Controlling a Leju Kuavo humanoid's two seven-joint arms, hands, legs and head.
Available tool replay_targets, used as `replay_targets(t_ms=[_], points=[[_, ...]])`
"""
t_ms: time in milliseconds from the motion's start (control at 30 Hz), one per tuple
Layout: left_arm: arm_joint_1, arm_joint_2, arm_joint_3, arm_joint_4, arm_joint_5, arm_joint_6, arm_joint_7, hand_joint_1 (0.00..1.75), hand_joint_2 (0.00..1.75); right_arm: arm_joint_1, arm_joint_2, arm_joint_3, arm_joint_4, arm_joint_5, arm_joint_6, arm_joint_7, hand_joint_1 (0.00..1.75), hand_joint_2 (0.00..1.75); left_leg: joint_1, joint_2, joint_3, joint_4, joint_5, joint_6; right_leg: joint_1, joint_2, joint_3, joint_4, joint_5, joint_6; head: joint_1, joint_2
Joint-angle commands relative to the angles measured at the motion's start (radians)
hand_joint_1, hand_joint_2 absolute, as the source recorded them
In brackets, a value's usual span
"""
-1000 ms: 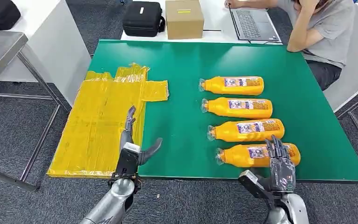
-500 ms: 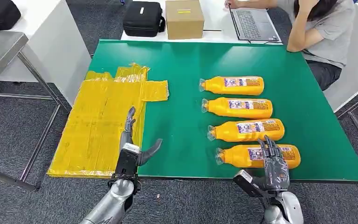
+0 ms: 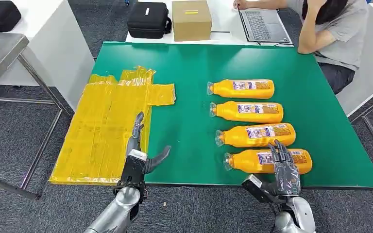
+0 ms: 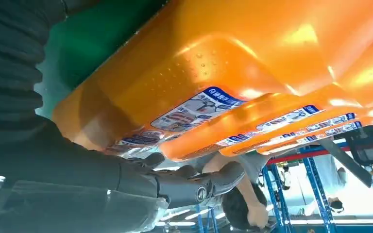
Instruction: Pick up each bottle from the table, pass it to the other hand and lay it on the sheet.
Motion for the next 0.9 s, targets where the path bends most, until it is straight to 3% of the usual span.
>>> replay_targets(t_ms=[33, 233, 500, 900], points=[[-0.03, 0.02, -0.035, 0.074, -0.008, -0.01, 0.003, 0.0, 1.75, -0.011, -0.023, 0.038, 0.043, 0.071, 0.003, 0.076, 0.0, 1.75, 0.0, 0.001, 0.007, -0.001, -0.003, -0.002, 0.0, 0.0, 0.007, -0.001, -0.003, -0.001, 0.0, 0.0], [-0.029, 0.016, -0.036, 0.073, -0.016, -0.023, 0.003, 0.0, 1.75, 0.012, -0.061, 0.04, -0.006, 0.224, -0.032, 0.165, 0.0, 1.75, 0.0, -0.001, 0.009, 0.0, -0.002, -0.001, 0.0, -0.002, 0.009, 0.0, -0.003, -0.001, 0.0, 0.0], [-0.027, 0.015, -0.029, 0.077, -0.017, -0.035, 0.003, 0.0, 1.75, 0.042, -0.074, 0.049, -0.099, 0.345, 0.064, 0.247, 0.0, 1.75, -0.002, -0.002, 0.007, -0.001, 0.0, 0.001, -0.001, -0.002, 0.008, -0.001, -0.001, -0.001, 0.0, 0.0], [-0.024, 0.017, -0.029, 0.074, -0.017, -0.036, 0.003, 0.0, 1.75, 0.045, -0.075, 0.049, -0.104, 0.353, 0.068, 0.252, 0.0, 1.75, -0.001, -0.001, 0.007, -0.001, 0.0, 0.001, -0.001, -0.002, 0.008, -0.001, -0.001, -0.001, 0.0, 0.0]])
